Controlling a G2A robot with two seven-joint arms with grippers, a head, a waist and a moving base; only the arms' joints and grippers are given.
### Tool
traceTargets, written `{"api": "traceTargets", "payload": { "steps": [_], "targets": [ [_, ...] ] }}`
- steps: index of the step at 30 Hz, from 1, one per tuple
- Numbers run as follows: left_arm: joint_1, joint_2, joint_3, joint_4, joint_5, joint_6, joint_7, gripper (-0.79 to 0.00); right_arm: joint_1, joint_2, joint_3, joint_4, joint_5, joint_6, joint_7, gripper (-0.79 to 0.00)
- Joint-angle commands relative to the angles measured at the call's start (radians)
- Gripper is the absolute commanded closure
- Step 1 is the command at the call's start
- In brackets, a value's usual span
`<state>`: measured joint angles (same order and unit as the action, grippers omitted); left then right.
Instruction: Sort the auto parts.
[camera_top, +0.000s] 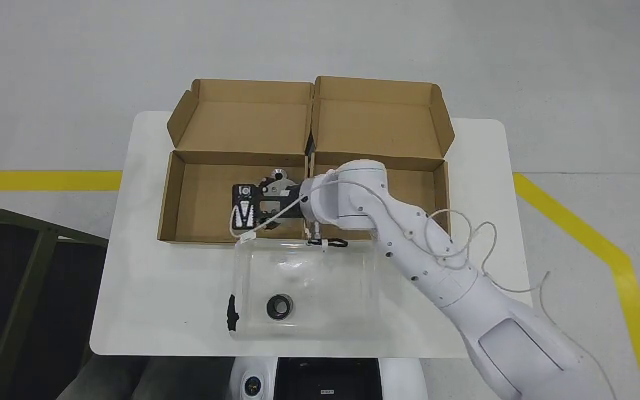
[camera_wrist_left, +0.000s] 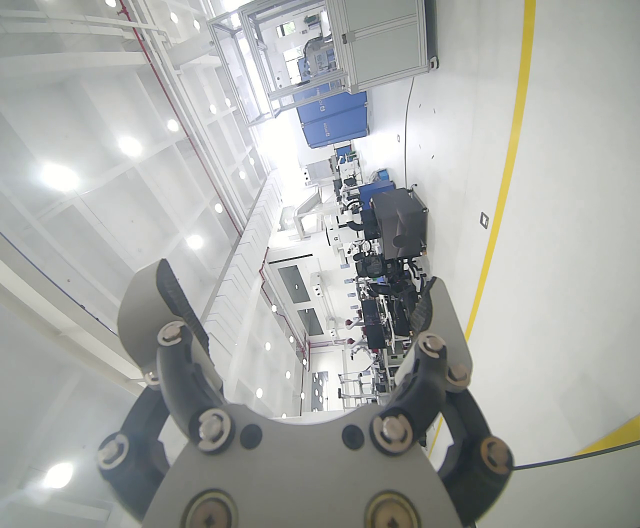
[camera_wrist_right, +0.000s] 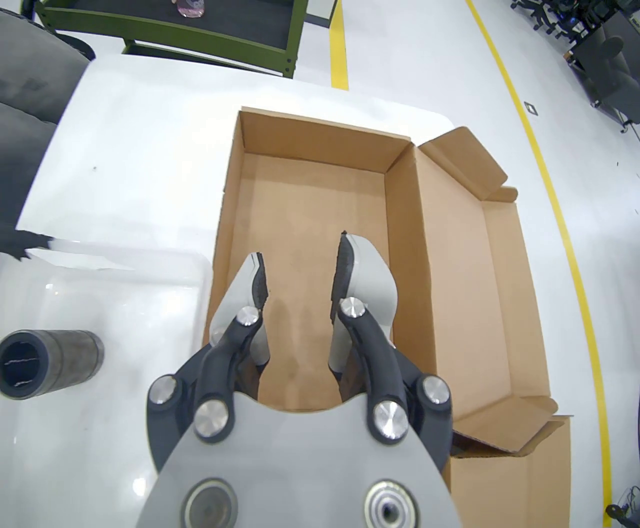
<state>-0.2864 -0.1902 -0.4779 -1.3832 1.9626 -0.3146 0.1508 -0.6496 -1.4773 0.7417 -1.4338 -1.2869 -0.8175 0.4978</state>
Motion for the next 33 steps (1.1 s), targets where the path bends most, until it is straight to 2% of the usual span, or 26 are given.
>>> {"api": "traceTargets", "payload": {
  "steps": [1,10,17,23,33],
  "targets": [
    [0.000,0.000,0.000,0.000,0.000,0.000,0.000,-0.785,-0.048,0.015,0.023,-0.065,-0.001,-0.019,0.026,-0.249],
    [0.000,0.000,0.000,0.000,0.000,0.000,0.000,-0.785,-0.264,0.078,0.122,-0.316,-0.012,-0.098,0.111,-0.259],
    [0.000,0.000,0.000,0.000,0.000,0.000,0.000,-0.785,-0.400,0.116,0.160,-0.432,-0.042,-0.152,0.144,-0.262],
    [0.000,0.000,0.000,0.000,0.000,0.000,0.000,-0.785,-0.457,0.134,0.149,-0.477,-0.067,-0.194,0.146,-0.265],
    [0.000,0.000,0.000,0.000,0.000,0.000,0.000,-0.785,-0.496,0.173,0.105,-0.475,-0.120,-0.195,0.151,-0.271]
  ]
}}
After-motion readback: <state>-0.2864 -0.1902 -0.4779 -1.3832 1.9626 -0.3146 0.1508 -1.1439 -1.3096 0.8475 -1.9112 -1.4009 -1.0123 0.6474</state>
